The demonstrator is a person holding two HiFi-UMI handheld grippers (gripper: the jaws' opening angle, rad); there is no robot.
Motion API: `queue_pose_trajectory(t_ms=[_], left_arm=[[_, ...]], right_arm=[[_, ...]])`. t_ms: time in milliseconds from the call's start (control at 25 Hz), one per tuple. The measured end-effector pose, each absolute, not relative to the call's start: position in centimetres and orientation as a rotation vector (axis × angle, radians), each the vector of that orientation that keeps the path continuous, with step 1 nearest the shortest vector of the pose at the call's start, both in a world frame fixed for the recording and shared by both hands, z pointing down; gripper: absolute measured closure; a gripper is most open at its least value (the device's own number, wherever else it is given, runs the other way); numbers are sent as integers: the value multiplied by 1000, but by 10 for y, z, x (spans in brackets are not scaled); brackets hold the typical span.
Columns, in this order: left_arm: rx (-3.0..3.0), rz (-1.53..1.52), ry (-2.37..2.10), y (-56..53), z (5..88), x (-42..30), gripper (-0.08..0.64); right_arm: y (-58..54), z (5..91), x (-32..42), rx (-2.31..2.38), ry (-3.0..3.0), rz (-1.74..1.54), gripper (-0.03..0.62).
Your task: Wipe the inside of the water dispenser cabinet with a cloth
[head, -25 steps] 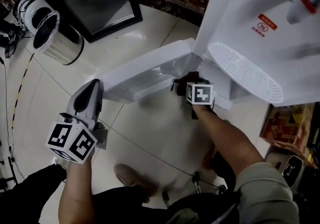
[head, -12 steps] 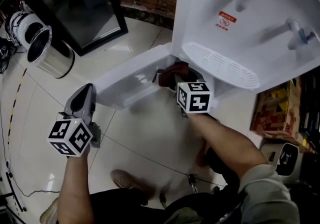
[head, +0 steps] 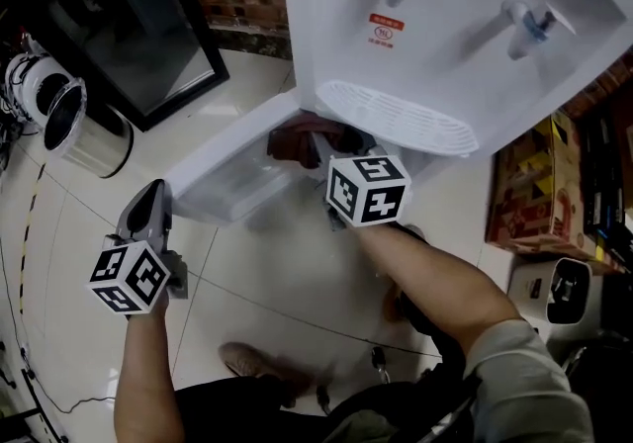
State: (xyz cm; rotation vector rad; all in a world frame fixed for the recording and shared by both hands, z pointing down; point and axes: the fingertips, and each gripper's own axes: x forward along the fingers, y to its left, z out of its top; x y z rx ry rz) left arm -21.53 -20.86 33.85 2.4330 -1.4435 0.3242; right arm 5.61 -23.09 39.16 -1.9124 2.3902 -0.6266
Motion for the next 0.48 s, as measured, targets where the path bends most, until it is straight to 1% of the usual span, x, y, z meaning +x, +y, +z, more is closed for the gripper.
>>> queue_pose_trajectory(t_ms=[160, 480], left_arm=[[2431, 320, -1454, -207, 338, -216, 546], [2442, 322, -1438, -208, 338, -214, 546]], right_arm=[[-235, 394, 50, -1901, 2369, -635, 491], [-214, 385, 108, -2048, 2266, -630, 491]])
